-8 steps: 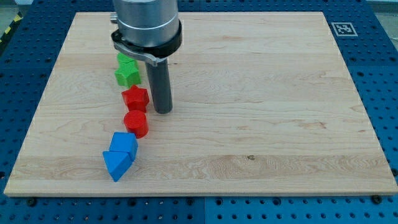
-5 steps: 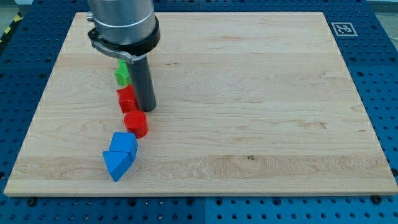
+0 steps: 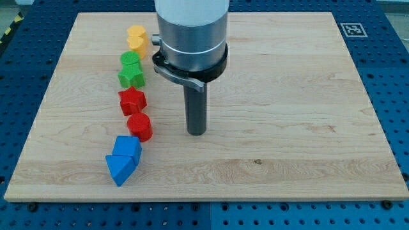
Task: Push the red circle left a bit
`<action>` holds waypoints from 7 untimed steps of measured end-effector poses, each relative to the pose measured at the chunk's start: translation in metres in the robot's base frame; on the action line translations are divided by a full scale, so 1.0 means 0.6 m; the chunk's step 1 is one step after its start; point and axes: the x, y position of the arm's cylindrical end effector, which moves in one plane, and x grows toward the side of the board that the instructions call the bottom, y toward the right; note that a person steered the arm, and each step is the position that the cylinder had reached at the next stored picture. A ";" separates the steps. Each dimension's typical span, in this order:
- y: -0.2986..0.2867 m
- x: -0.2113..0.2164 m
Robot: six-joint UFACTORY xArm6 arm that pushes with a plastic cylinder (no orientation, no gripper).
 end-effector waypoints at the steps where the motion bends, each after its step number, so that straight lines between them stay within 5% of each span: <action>1: -0.027 0.000; 7: -0.114 -0.001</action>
